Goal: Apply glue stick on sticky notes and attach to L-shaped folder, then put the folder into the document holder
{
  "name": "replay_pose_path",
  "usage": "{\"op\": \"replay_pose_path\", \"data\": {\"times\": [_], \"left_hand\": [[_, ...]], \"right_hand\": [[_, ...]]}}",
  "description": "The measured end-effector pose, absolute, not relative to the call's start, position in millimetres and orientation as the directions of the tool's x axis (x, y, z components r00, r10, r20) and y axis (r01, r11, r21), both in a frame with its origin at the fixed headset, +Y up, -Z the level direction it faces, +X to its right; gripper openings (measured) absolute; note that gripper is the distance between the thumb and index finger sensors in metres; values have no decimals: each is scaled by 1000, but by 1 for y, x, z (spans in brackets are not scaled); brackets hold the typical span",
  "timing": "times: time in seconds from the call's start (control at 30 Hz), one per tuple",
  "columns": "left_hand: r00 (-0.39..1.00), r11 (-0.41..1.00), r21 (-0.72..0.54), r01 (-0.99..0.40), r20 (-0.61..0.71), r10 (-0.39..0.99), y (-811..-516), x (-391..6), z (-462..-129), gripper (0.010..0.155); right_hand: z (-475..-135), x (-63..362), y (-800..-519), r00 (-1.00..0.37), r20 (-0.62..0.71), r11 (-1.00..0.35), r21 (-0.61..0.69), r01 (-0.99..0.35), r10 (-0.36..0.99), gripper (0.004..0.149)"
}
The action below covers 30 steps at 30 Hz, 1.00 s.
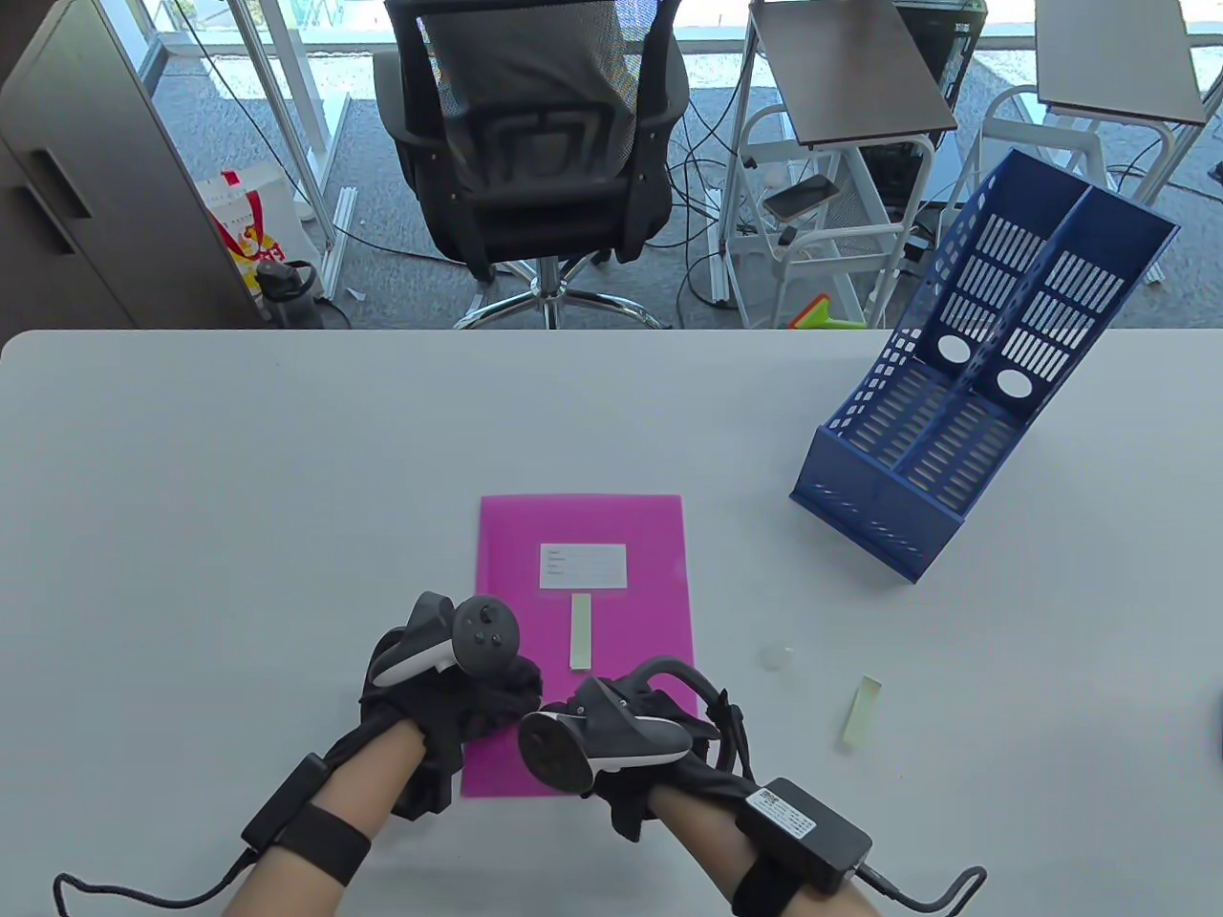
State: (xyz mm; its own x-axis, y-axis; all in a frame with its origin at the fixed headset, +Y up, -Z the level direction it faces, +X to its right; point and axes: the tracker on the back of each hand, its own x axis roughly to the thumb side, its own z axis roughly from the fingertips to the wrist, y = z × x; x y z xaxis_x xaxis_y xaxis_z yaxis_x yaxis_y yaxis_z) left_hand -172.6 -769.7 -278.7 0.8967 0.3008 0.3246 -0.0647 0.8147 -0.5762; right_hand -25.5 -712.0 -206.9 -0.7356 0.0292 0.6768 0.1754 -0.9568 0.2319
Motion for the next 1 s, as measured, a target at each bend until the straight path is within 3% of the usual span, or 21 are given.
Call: {"op": "replay_pose_path", "data": {"times": [0.17, 0.33, 0.63, 0.87, 1.0], "left_hand": [[895, 811, -580, -74, 320, 311, -771, -174, -279, 34], [895, 810, -582, -75, 318, 312, -771, -174, -280, 33], [896, 810, -581, -80, 314, 314, -772, -174, -280, 33], [894, 813, -579, -66, 327, 305, -771, -172, -280, 33], [892, 806, -588, -73, 323, 317, -772, -171, -280, 33]], "right_hand": [[-219, -38, -715, -747, 665, -979, 159, 129, 9, 48], [-206, -28, -711, -727, 687, -954, 216, 209, -4, 48], [-227, -46, -714, -743, 668, -977, 184, 109, 43, 48], [-202, -27, -712, -710, 703, -959, 232, 162, 50, 49], [-207, -29, -714, -726, 684, -968, 224, 118, 70, 48]]}}
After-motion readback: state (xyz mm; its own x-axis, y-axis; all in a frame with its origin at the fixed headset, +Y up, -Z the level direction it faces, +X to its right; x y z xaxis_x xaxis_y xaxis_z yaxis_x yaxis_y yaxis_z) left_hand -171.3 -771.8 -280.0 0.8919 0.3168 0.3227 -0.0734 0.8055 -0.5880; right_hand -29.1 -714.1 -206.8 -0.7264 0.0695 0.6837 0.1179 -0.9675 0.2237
